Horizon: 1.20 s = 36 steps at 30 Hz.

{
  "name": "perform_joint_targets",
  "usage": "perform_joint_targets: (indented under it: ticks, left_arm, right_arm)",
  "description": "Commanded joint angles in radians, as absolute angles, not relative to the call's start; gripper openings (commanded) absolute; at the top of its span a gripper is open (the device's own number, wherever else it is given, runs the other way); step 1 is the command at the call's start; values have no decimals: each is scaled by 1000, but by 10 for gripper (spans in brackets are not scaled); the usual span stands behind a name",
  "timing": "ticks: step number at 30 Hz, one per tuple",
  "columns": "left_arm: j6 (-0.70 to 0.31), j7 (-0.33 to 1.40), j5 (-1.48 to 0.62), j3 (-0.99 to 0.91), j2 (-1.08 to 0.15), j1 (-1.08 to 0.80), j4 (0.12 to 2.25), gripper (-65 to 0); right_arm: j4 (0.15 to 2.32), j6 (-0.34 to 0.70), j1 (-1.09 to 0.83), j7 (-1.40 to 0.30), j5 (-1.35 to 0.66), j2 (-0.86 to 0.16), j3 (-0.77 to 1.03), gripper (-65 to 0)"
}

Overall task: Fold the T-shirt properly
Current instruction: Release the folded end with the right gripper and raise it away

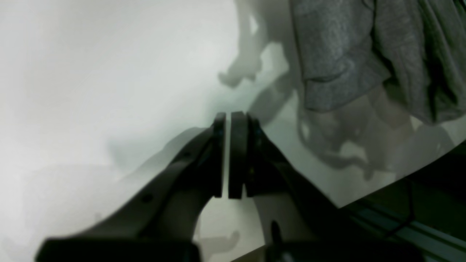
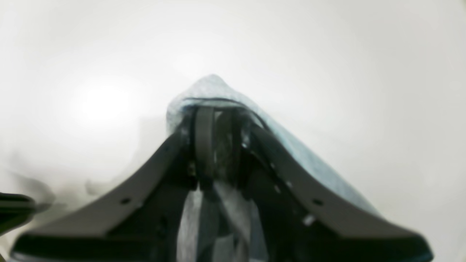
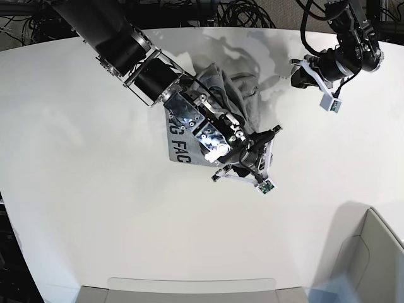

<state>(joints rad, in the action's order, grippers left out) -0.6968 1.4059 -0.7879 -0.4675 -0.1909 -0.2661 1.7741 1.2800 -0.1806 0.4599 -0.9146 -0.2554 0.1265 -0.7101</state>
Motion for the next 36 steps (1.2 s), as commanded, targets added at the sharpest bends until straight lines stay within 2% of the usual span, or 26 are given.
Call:
perform_joint_targets:
  ticks: [1,8,12,15,17,22,30,34,36]
  left_arm:
    - [-698,1396,-806,-469,-203,-262,1790,-628]
    - [-698,1396,-808,-464,-202,-249,1790,-627]
    - [-698,1396,-809,-464,-202,-248,1790,-627]
    - [-698,1396,-809,-464,-203,-248,1793,-627]
    - [-698,1396,-811,-464,-203,-249,1813,-627]
    - [-698,1396,-811,-420,-197,-249,1916,-624]
    - [-698,1396,-805,-311,-147,-194,1952,-511]
    - [-698,1396,-803,-226,-150,-199,2014,-469]
    - [-698,1396,-803,-166,-151,-202,2022,-447]
  right_arm:
    - [1325,-183,472,-900,-248,117,-702,-569]
    - [1397,-185,435,-990,-251,25,-699,-569]
    - [1403,-185,432,-997,-254,18,-702,-568]
    - [1506,-186,397,-1049,-254,13,-693,-567]
    - [1615,-186,351,-1053,-246,1,-648,-567]
    - [1840,-183,220,-1056,-255,-79,-380,-568]
    - [1908,-179,-1,-1056,-255,-268,-136,-568]
    - [1908,-176,-107,-1052,-255,-288,-33,-568]
    - [1908,-142,-143,-1050,-255,-291,8,-568]
